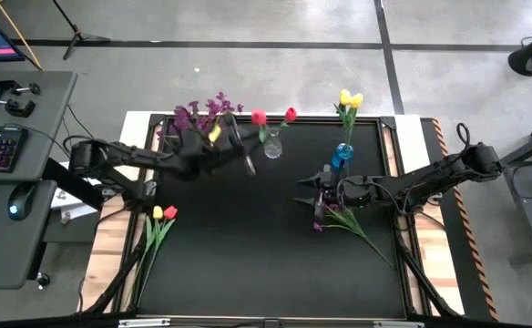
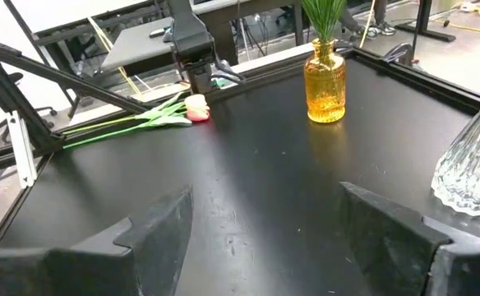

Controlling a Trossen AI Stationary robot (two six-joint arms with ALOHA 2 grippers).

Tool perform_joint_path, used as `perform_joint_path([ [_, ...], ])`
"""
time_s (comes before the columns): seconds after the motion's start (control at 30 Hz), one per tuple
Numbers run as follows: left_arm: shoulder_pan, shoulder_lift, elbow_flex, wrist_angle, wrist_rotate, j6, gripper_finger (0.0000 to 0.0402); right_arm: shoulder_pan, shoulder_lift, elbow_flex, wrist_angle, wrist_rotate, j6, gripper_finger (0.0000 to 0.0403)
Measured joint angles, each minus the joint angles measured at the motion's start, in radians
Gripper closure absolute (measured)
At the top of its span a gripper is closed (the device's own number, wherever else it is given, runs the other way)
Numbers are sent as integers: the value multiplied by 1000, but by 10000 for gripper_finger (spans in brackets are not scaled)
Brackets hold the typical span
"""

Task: Sort flowers into vase by color
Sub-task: Put the right red flower into the transparent flower vase

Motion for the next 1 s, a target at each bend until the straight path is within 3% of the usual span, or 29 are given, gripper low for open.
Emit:
perform_joint_path([
  [0.2,186,0,43,-66,71,-175,401,0,0,0,0,30,-7,116],
  [0.43,302,0,49,-100,99,-268,401,0,0,0,0,49,-7,116],
  [0.7,324,100,49,-89,160,-297,401,0,0,0,0,54,1,116],
  [1.0,323,170,49,-2,157,-298,401,0,0,0,0,55,-2,116],
])
